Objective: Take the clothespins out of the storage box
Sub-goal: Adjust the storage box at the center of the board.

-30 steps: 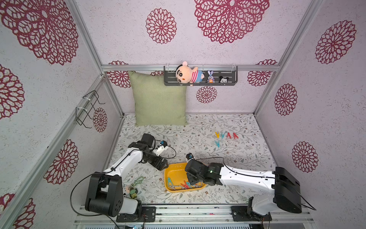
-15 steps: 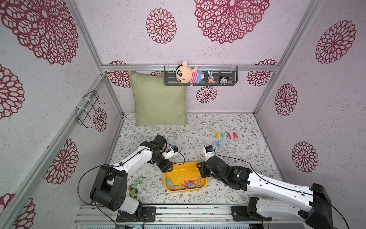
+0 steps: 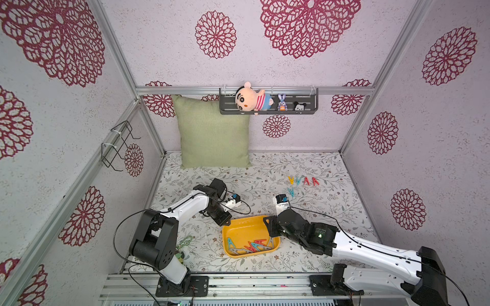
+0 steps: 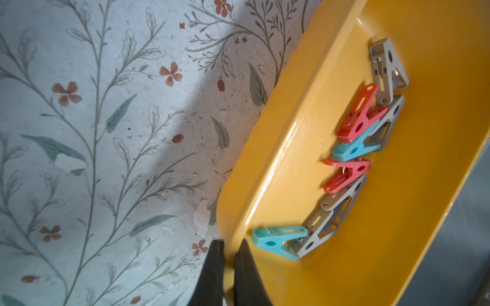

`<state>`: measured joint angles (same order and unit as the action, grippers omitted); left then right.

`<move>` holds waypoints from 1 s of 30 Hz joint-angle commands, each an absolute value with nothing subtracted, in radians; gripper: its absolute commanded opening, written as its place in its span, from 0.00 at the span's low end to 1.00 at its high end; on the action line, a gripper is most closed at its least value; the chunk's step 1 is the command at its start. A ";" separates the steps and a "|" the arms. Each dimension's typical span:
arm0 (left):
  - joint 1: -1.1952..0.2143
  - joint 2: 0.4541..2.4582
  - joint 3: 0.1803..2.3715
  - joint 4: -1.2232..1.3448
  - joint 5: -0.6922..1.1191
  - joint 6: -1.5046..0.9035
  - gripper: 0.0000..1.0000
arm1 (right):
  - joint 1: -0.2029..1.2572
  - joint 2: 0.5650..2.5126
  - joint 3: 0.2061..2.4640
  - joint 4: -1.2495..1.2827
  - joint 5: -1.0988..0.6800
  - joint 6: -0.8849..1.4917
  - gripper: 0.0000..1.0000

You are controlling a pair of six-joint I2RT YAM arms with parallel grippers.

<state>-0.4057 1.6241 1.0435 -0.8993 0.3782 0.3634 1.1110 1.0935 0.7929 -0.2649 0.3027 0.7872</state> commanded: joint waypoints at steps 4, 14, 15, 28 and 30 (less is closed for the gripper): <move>-0.399 1.674 1.097 -1.027 0.494 0.477 0.00 | 1.108 1.084 0.785 -0.229 0.287 0.808 0.29; -0.354 1.874 1.244 -1.193 0.548 0.612 0.00 | 1.108 1.062 0.780 -0.228 0.293 0.825 0.29; -0.350 1.883 1.251 -1.193 0.544 0.612 0.00 | 1.108 1.058 0.780 -0.231 0.294 0.828 0.29; -0.332 2.064 1.376 -1.316 0.562 0.701 0.00 | 1.109 1.056 0.773 -0.224 0.288 0.830 0.29; -0.331 2.074 1.386 -1.319 0.559 0.704 0.00 | 1.108 1.054 0.777 -0.230 0.290 0.830 0.29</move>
